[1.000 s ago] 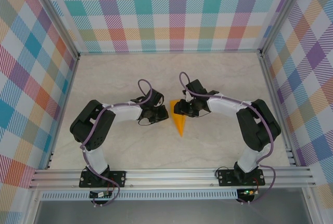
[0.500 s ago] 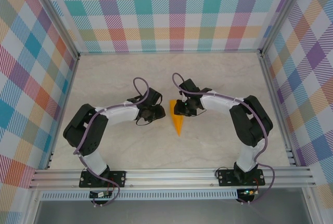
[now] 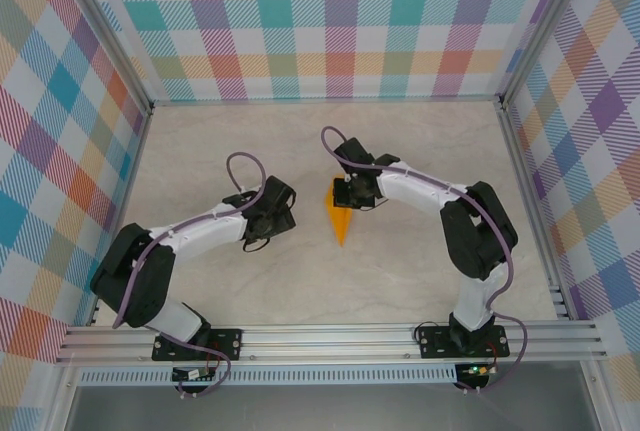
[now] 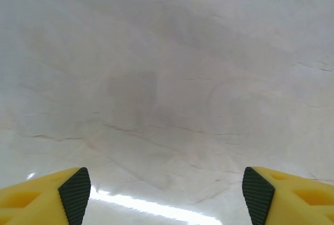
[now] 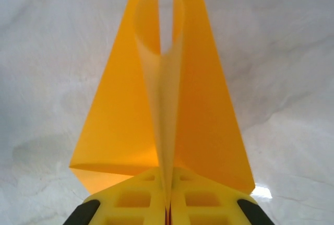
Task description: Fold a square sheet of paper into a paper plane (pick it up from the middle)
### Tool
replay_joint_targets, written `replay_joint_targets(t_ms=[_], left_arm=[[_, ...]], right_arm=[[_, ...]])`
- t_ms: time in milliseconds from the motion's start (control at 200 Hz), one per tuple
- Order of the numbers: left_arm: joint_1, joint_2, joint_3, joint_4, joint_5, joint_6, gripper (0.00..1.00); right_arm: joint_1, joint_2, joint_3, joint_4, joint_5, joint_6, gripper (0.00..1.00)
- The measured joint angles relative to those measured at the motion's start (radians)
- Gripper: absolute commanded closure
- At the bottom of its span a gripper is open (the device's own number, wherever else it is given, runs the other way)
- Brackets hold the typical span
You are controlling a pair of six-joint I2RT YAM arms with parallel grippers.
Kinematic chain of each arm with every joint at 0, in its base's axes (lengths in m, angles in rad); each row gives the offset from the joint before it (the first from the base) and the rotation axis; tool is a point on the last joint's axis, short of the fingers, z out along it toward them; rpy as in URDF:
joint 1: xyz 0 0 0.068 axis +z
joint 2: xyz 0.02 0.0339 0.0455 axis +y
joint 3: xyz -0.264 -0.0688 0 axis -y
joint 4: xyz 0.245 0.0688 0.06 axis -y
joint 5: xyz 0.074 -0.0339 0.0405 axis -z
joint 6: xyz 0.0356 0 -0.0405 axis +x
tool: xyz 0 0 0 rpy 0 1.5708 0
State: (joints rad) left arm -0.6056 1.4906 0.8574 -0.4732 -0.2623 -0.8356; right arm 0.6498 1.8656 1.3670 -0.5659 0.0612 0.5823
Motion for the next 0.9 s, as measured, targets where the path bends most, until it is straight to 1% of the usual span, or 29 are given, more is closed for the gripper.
replay_joint_targets(t_ms=[100, 235, 490, 555, 650, 900], left_arm=[[0.012, -0.057, -0.033, -0.028, -0.040, -0.010, 0.15], [0.018, -0.108, -0.055, -0.058, -0.080, -0.010, 0.13], [0.020, -0.131, -0.075, -0.082, -0.108, -0.010, 0.11], [0.020, -0.132, -0.079, -0.086, -0.110, -0.010, 0.11], [0.020, -0.132, -0.082, -0.090, -0.114, -0.010, 0.10], [0.020, -0.132, -0.082, -0.101, -0.115, -0.010, 0.10]], right_arm=[[0.000, 0.045, 0.102, -0.048, 0.069, -0.004, 0.92], [-0.004, 0.149, 0.243, -0.107, 0.142, -0.022, 0.92], [-0.026, 0.340, 0.462, -0.220, 0.211, -0.048, 0.90], [-0.028, 0.367, 0.495, -0.238, 0.219, -0.050, 0.88], [-0.032, 0.396, 0.534, -0.266, 0.227, -0.056, 0.82], [-0.038, 0.444, 0.571, -0.291, 0.216, -0.068, 0.77]])
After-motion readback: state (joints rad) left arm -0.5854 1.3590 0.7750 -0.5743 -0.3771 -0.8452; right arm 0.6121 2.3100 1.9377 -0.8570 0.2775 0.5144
